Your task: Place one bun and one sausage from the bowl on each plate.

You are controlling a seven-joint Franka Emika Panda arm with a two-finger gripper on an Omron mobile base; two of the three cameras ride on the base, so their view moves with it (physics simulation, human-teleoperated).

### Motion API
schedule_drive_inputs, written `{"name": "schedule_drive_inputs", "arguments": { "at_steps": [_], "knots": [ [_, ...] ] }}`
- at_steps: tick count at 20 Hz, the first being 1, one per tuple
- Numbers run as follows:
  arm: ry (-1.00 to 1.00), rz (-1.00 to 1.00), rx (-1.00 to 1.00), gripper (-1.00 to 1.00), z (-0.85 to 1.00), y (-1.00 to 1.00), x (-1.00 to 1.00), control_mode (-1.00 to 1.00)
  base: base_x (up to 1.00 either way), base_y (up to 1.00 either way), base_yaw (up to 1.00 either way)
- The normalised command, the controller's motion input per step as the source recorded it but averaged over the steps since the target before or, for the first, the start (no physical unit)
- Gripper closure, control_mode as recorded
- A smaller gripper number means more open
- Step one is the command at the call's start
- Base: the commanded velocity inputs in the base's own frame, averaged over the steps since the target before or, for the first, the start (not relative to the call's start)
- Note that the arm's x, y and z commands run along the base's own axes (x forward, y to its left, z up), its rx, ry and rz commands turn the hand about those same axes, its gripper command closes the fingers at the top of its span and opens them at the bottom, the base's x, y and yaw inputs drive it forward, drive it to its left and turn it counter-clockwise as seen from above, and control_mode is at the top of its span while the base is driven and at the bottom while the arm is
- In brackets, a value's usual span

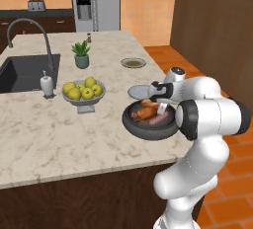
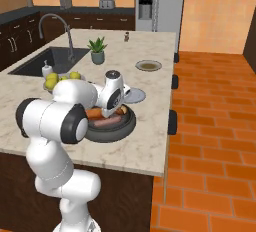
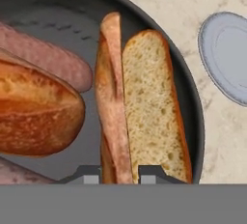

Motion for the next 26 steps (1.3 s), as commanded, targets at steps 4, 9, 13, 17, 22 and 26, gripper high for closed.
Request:
{"name": "schedule_drive_inputs", "arguments": {
  "at_steps": [4, 9, 13, 17, 22, 26],
  "knots": [
    [0.02, -0.07, 0.0, 1.0, 0.63, 0.0, -0.39, -1.0, 0.0, 0.0, 0.0],
    [0.09, -0.18, 0.0, 1.0, 0.81, 0.26, -0.67, -1.0, 0.0, 0.0, 0.0],
    [0.17, -0.38, 0.03, 1.0, 0.44, 0.35, -0.95, -1.0, 0.0, 0.0, 0.0],
    [0.1, -0.6, 0.06, 1.0, 0.26, 0.09, -0.98, -1.0, 0.0, 0.0, 0.0],
    [0.01, -0.56, 0.03, 1.0, 0.14, 0.32, -0.81, -1.0, 0.0, 0.0, 0.0],
    [0.0, -0.35, 0.02, 1.0, 0.24, 0.1, -0.16, -1.0, 0.0, 0.0, 0.0]
  ]
}}
